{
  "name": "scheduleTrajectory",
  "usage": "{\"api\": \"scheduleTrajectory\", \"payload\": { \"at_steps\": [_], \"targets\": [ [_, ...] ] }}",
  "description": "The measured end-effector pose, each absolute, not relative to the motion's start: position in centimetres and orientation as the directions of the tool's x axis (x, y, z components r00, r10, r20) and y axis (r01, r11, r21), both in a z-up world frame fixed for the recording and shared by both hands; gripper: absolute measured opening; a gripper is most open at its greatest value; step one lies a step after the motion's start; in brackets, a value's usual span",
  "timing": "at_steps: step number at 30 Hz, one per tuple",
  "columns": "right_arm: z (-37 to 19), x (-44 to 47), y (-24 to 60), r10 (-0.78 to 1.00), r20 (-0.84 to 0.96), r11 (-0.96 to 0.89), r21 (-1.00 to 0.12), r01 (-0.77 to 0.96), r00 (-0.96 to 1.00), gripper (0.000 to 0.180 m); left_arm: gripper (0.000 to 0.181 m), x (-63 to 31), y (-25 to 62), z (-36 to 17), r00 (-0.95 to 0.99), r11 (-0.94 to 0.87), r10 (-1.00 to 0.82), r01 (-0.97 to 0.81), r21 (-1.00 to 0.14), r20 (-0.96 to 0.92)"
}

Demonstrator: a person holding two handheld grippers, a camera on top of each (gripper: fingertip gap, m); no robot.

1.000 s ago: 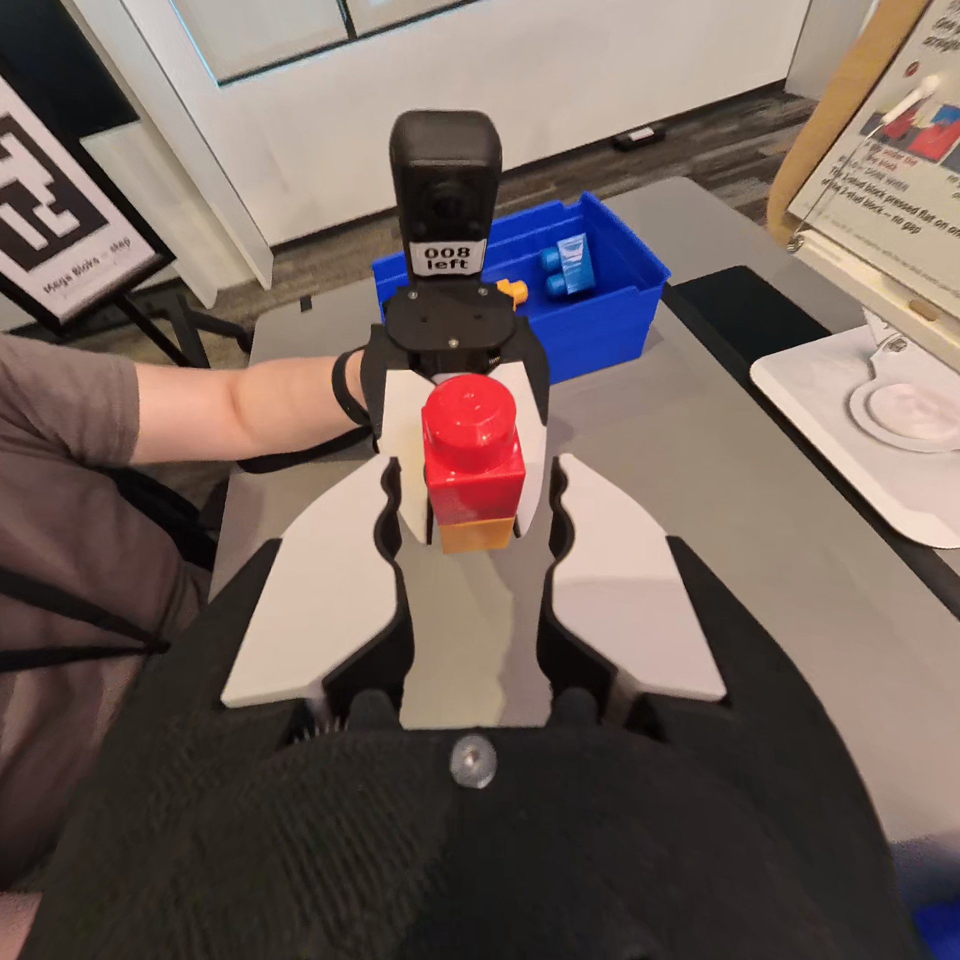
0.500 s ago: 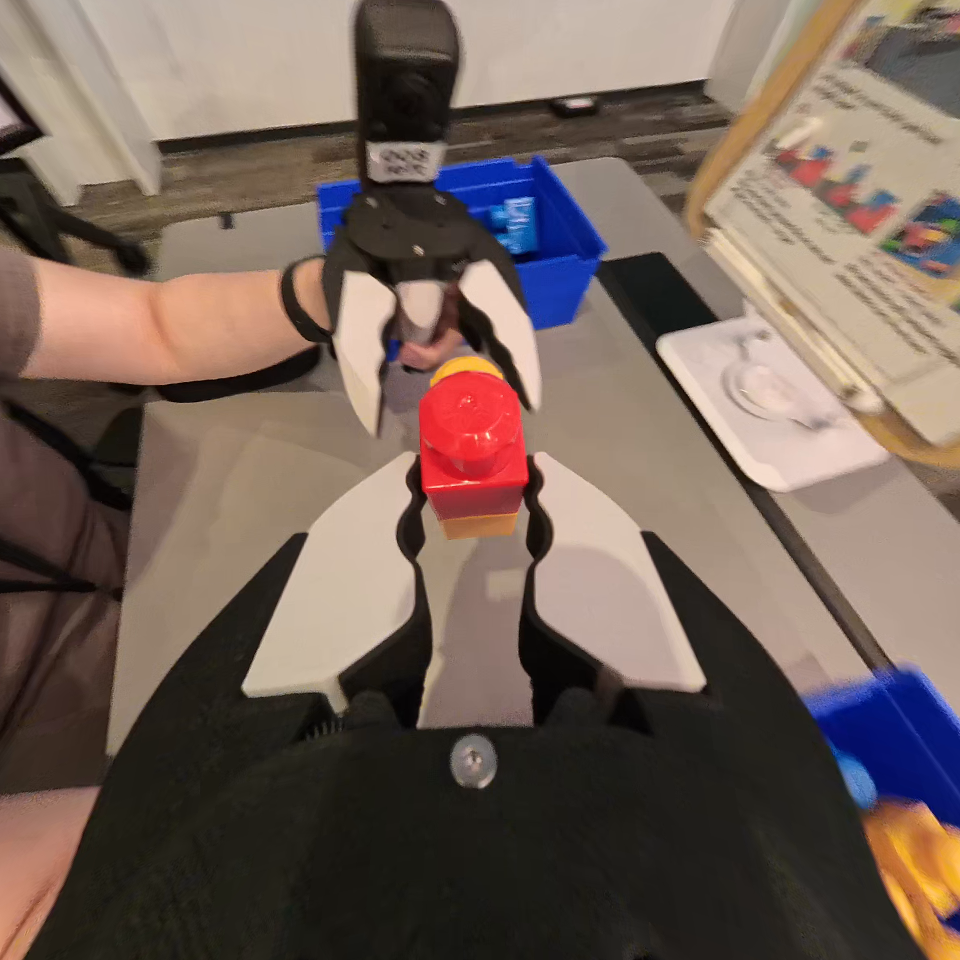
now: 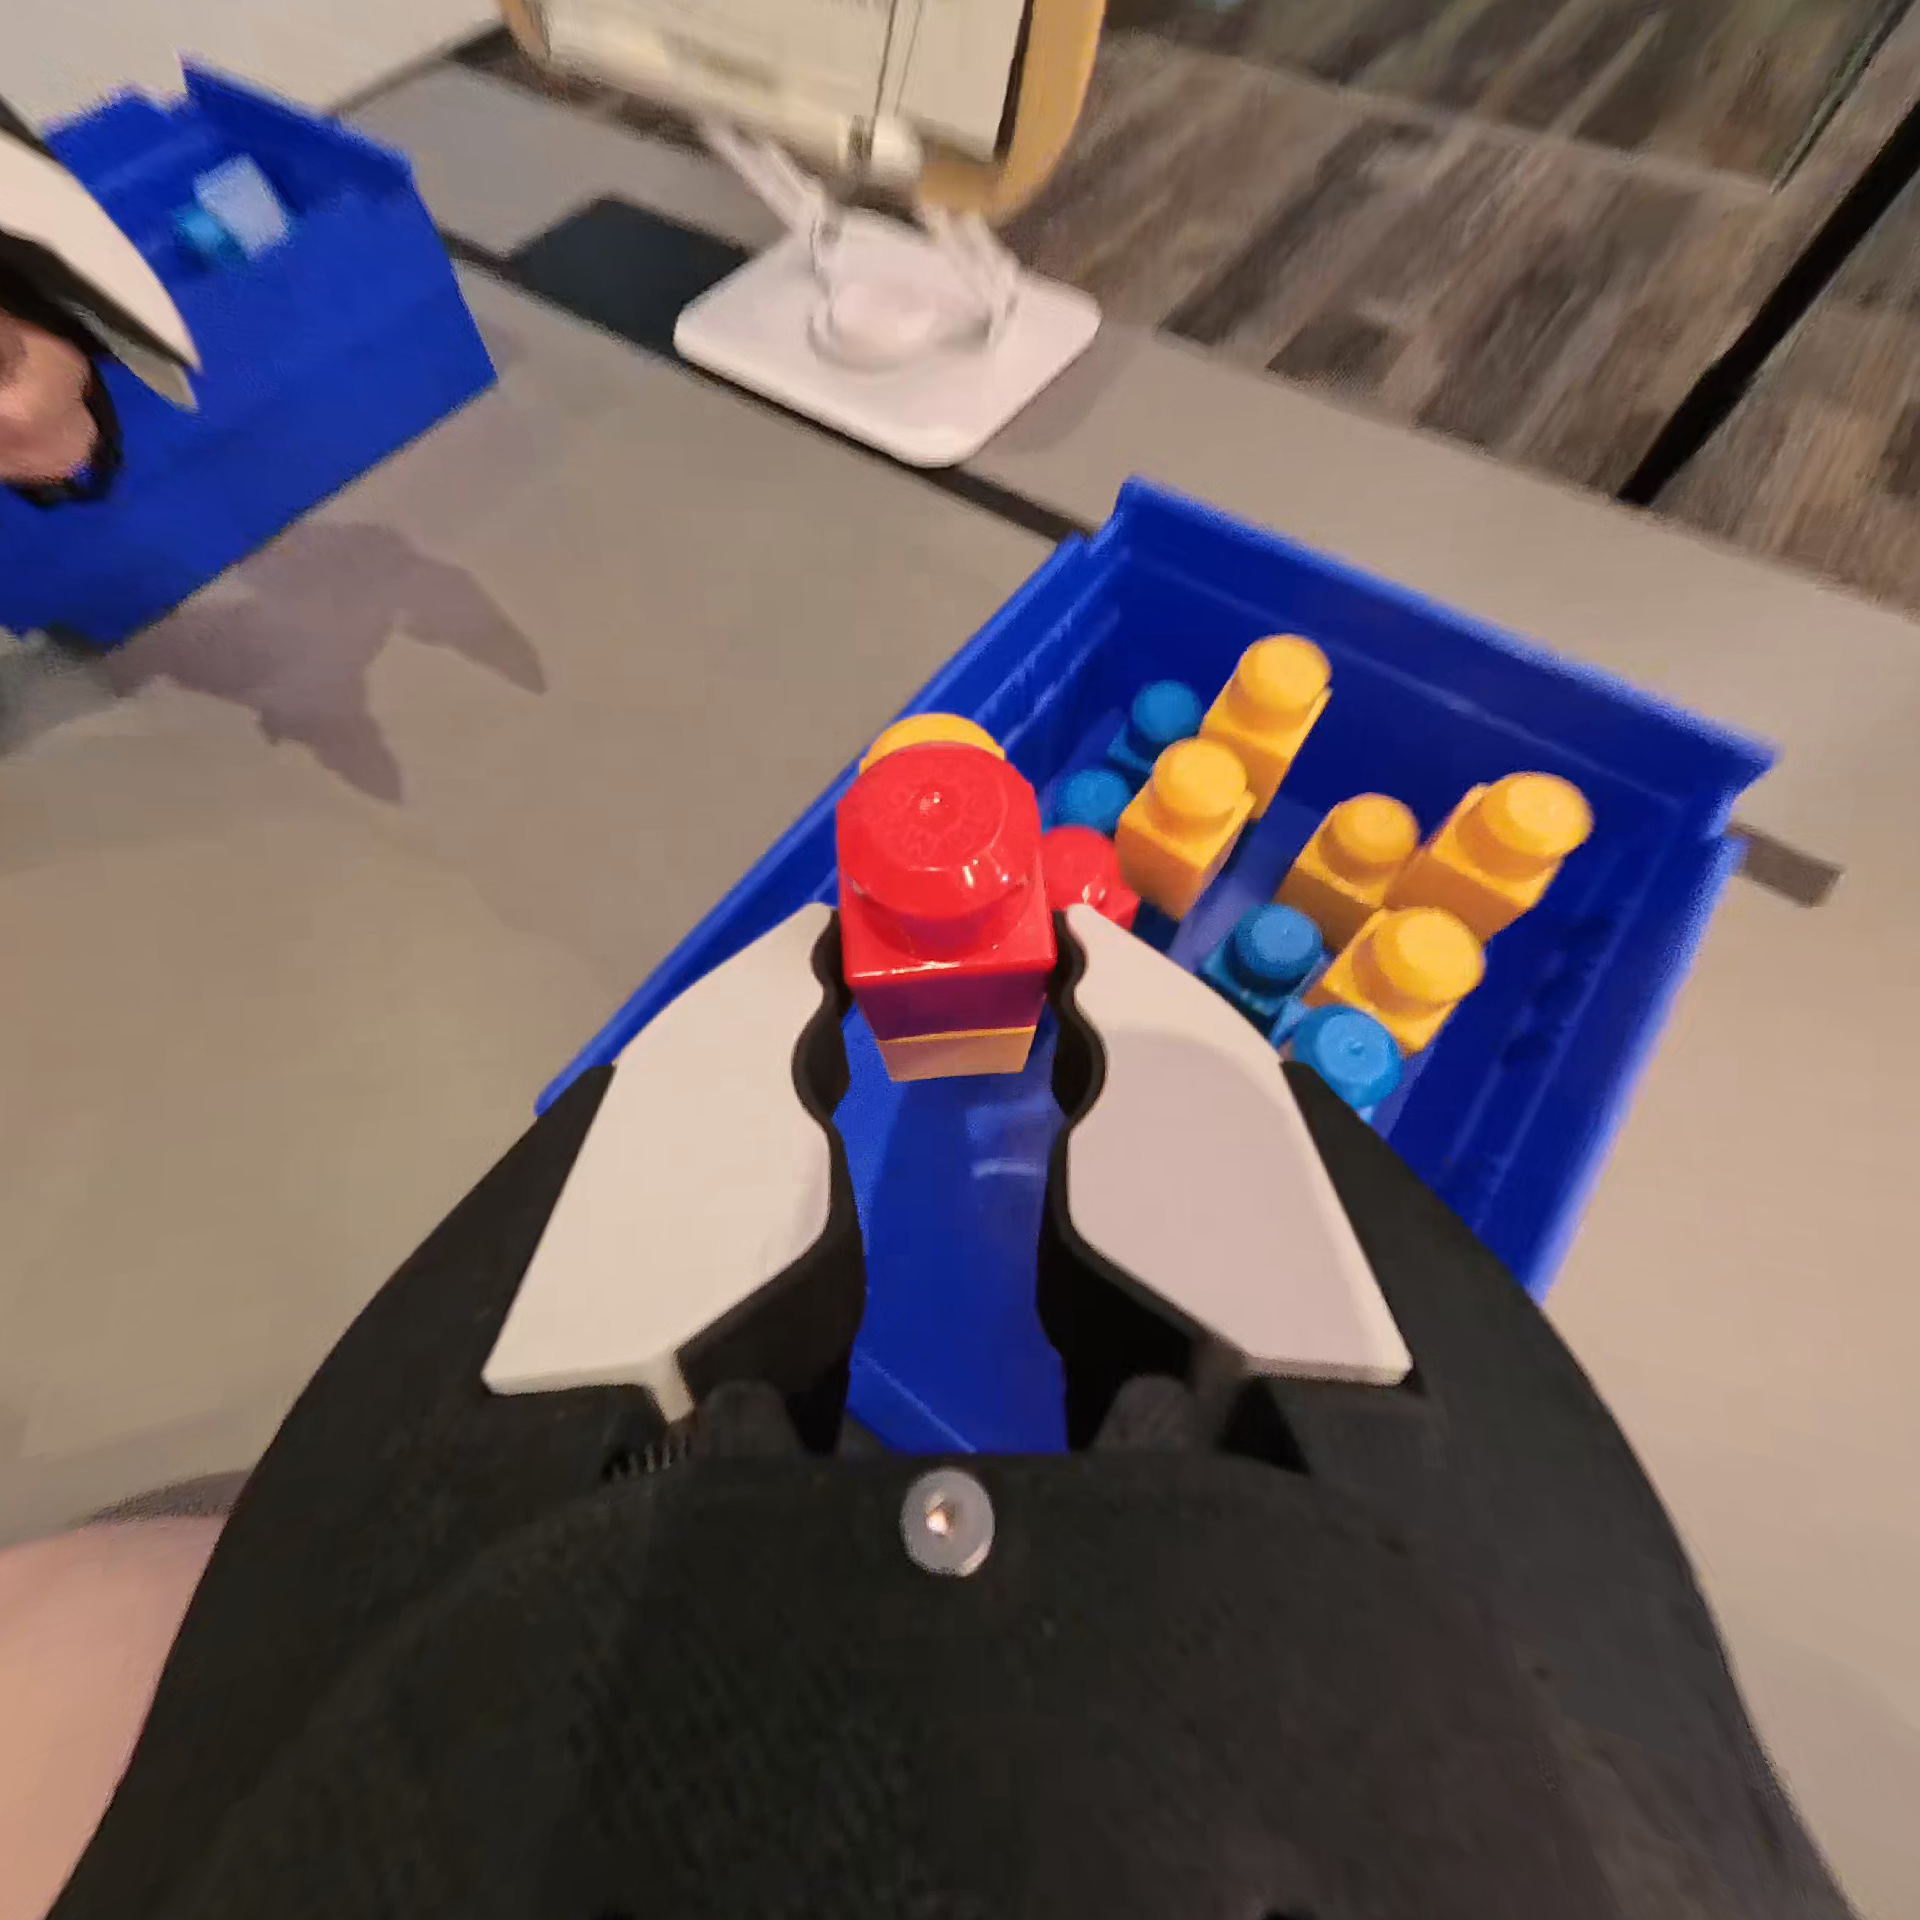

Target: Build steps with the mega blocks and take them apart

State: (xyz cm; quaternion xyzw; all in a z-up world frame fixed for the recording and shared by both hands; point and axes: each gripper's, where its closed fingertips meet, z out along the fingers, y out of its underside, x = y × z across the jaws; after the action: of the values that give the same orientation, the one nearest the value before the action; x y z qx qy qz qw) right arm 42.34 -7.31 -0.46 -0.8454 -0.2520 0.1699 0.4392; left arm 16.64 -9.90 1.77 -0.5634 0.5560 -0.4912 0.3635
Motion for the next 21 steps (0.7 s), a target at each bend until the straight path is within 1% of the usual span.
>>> {"api": "scheduleTrajectory", "payload": {
  "at_steps": [3,6,9,13,16,18,21],
  "targets": [
    [-4.8,41.5,-7.2,0.667,-0.094,-0.528,-0.759,0.38,0.739,0.038,0.075,16.9,-10.4,1.4,-0.117,-0.111,-0.982,-0.284,-0.952,0.149],
    [-8.1,40.9,-7.1,0.74,-0.037,-0.501,-0.696,0.514,0.672,0.038,0.074,16.9,-10.6,1.4,-0.127,-0.109,-0.981,-0.282,-0.953,0.15],
    [-9.8,40.7,-6.6,0.771,0.009,-0.475,-0.657,0.585,0.637,0.038,0.074,16.7,-10.6,1.5,-0.133,-0.117,-0.978,-0.279,-0.953,0.159],
    [-10.8,40.5,-5.5,0.767,0.046,-0.456,-0.664,0.593,0.64,0.039,0.073,16.4,-10.9,1.7,-0.151,-0.128,-0.973,-0.275,-0.953,0.174],
    [-11.7,41.5,-5.0,0.734,0.083,-0.491,-0.621,0.611,0.674,0.051,0.073,16.0,-11.3,2.4,-0.173,-0.132,-0.968,-0.266,-0.955,0.182],
    [-11.1,41.4,-4.8,0.73,0.099,-0.472,-0.643,0.604,0.676,0.054,0.073,15.5,-11.3,3.0,-0.17,-0.127,-0.97,-0.262,-0.957,0.175],
    [-8.5,41.1,-4.9,0.718,0.139,-0.415,-0.702,0.579,0.682,0.056,0.073,14.0,-11.2,4.5,-0.152,-0.091,-0.979,-0.253,-0.963,0.133]
  ]
}}
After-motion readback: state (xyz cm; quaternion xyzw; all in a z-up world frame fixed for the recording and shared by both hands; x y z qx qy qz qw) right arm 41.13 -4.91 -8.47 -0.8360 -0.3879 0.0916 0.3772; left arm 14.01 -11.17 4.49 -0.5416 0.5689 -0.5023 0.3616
